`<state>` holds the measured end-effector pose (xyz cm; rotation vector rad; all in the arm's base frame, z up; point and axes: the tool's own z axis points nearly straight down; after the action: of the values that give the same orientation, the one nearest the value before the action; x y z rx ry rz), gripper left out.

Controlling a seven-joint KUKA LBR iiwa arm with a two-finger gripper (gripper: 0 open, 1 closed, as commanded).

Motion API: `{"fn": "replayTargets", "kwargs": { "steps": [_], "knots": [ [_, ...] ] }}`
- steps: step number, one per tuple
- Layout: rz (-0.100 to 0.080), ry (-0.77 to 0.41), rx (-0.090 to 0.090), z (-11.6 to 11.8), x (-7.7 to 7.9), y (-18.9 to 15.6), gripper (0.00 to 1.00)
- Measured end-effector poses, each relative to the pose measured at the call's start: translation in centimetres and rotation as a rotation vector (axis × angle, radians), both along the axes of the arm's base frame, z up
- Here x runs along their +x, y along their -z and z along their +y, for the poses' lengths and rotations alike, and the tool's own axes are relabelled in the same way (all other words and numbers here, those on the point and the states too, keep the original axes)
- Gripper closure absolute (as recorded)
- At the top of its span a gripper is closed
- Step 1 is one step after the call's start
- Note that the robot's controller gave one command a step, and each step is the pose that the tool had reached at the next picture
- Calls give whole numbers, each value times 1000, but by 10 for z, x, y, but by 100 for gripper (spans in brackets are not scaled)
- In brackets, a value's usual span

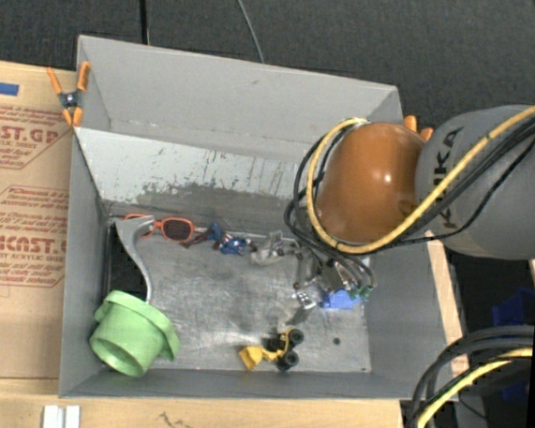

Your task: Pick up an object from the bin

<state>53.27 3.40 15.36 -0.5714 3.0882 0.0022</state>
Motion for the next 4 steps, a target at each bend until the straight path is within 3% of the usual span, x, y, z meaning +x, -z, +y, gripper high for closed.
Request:
{"fn": "replayTargets", "kwargs": {
  "steps": [1,2,3,4],
  "knots": [
    [0,0,0,0,0,0,100],
    [0,0,0,0,0,0,0],
    [0,0,0,0,0,0,0],
    [-8,-175,1,-16,-18,16,0]
  ]
}}
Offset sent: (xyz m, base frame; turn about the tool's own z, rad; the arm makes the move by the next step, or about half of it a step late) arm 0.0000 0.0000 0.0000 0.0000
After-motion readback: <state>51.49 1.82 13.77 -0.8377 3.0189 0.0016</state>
